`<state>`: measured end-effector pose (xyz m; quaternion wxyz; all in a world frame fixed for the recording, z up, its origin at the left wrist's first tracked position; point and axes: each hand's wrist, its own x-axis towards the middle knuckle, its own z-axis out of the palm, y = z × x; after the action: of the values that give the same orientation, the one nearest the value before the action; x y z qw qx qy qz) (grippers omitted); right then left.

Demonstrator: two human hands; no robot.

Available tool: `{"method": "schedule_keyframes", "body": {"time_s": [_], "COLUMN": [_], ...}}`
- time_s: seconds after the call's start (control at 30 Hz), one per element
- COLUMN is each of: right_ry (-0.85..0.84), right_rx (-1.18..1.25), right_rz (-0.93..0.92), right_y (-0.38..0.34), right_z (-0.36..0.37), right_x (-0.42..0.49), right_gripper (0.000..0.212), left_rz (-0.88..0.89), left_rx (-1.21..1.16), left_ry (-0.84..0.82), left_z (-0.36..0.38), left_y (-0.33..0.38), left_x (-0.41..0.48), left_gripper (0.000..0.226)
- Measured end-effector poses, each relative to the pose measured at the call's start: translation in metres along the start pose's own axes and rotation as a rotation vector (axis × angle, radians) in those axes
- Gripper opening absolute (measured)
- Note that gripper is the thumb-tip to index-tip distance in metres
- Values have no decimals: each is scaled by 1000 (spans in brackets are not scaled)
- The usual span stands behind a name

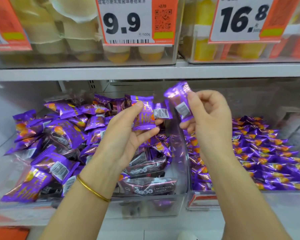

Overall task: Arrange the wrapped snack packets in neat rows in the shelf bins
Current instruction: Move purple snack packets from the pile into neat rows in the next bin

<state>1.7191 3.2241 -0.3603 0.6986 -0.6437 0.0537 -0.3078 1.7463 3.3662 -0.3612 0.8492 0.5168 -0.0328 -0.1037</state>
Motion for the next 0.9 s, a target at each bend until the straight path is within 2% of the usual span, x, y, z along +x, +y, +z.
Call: {"method": "schedule_keyframes", "body": {"time_s": [0.2, 0.27, 0.33, 0.43, 0.6, 0.7, 0.9], "right_ry": [-221, -321, -385, -353, -368, -416, -395], "right_rx": [-215, -301, -278, -175, -116, -51, -61], "right_rz": [-260, -276, -233, -169, -60, -50, -190], "right_y": [5, 5, 4, 5, 7, 3, -2], "right_z": [3, 2, 1, 0, -3, -7, -7], "right_x": [-3, -5, -7, -8, -2, 0, -1], "right_gripper": [21, 20, 14, 14, 48, 41, 37], "left_rz": [33, 34, 34, 34, 134, 126, 16], "left_rx": [4, -4, -2, 26, 163, 137, -40], "left_ry": [-25, -32, -40, -57, -25, -12, -25], "left_z": [-2, -3, -3, -2, -1, -3, -4], "left_y": [1, 1, 3, 3, 0, 2, 2], "left_x": [0, 0, 0, -1, -4, -3, -3], "left_gripper": [17, 19, 21, 20, 13, 16, 30]}}
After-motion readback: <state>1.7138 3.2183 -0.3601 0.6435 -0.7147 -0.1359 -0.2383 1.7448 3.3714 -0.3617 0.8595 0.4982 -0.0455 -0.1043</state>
